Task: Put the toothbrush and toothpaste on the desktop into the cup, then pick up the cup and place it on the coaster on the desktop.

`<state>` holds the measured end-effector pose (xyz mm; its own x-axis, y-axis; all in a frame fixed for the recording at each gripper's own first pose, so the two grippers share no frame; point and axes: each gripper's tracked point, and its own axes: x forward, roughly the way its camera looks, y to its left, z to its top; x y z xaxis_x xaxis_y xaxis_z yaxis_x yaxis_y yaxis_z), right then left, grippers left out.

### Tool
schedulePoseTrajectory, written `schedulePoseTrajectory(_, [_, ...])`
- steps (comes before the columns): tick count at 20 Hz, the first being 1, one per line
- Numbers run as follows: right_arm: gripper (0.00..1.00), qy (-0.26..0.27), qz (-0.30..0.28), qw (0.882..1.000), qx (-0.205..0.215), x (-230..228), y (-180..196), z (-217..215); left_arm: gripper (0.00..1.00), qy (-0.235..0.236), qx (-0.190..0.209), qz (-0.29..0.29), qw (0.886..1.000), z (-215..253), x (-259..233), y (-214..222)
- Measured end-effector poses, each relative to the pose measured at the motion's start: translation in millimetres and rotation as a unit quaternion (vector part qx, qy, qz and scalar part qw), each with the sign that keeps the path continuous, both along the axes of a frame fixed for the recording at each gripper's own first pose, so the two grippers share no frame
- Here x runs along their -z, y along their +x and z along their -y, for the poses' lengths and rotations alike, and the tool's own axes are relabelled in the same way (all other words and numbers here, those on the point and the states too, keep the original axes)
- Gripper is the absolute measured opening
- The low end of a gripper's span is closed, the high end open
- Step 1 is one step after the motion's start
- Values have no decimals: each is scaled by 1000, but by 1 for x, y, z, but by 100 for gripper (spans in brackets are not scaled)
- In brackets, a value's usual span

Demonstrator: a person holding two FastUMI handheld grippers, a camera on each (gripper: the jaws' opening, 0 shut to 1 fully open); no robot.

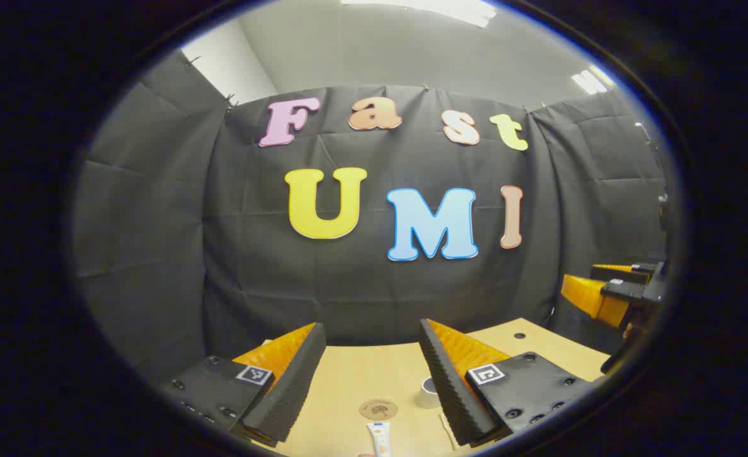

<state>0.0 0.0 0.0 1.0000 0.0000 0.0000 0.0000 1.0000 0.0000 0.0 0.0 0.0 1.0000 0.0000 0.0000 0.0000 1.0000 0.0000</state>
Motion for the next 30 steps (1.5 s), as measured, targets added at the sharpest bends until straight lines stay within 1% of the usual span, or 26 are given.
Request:
schedulePoseTrajectory(4, [89,4,-9,1000,-16,4,3,-9,96,20,-12,-3,1000,-4,-1,13])
schedulePoseTrajectory(5, [89,8,-9,1000,-14,3,5,-8,99,20,-9,0,1000,-1,-4,16])
schedulePoseTrajectory(6, [89,10,-13,1000,-13,6,8,-8,92,21,-7,-1,1000,2,-3,19])
schedulePoseTrajectory(7, [89,13,-19,1000,-15,8,10,-9,96,22,-4,-3,1000,4,-1,21])
schedulePoseTrajectory(8, [89,15,-24,999,-18,11,11,-11,92,23,-1,-7,1000,6,1,23])
schedulePoseTrajectory(9, [89,16,-28,999,-21,12,12,-12,96,23,1,-9,1000,8,2,25])
schedulePoseTrajectory(10, [89,15,-33,999,-23,15,14,-13,92,21,1,-10,1000,7,2,24])
schedulePoseTrajectory(11, [89,16,-38,999,-25,18,15,-14,96,21,-1,-12,1000,5,3,25])
schedulePoseTrajectory(14, [88,16,-55,998,-36,29,16,-23,96,24,-2,-23,999,0,16,27])
schedulePoseTrajectory(15, [88,13,-62,997,-39,35,17,-25,92,29,1,-30,999,-1,23,30])
schedulePoseTrajectory(16, [88,9,-71,997,-41,43,18,-26,96,34,4,-38,999,-1,32,31])
schedulePoseTrajectory(17, [89,5,-83,996,-43,52,20,-27,92,39,11,-49,998,1,43,33])
schedulePoseTrajectory(18, [89,4,-98,994,-49,64,20,-31,96,44,13,-57,997,0,53,36])
schedulePoseTrajectory(20, [89,5,-136,989,-59,92,20,-38,96,49,20,-82,995,1,75,43])
schedulePoseTrajectory(24, [89,-1,-199,977,-72,141,19,-49,96,34,25,-124,991,2,124,46])
schedulePoseTrajectory(25, [85,-1,-217,973,-77,153,18,-53,96,29,28,-140,989,2,139,49])
schedulePoseTrajectory(26, [87,-1,-237,968,-79,167,17,-55,96,23,32,-157,987,3,156,48])
schedulePoseTrajectory(29, [87,-6,-294,952,-87,203,14,-64,96,7,40,-215,976,3,209,51])
schedulePoseTrajectory(30, [87,-7,-316,944,-91,217,9,-68,96,5,40,-234,971,3,224,52])
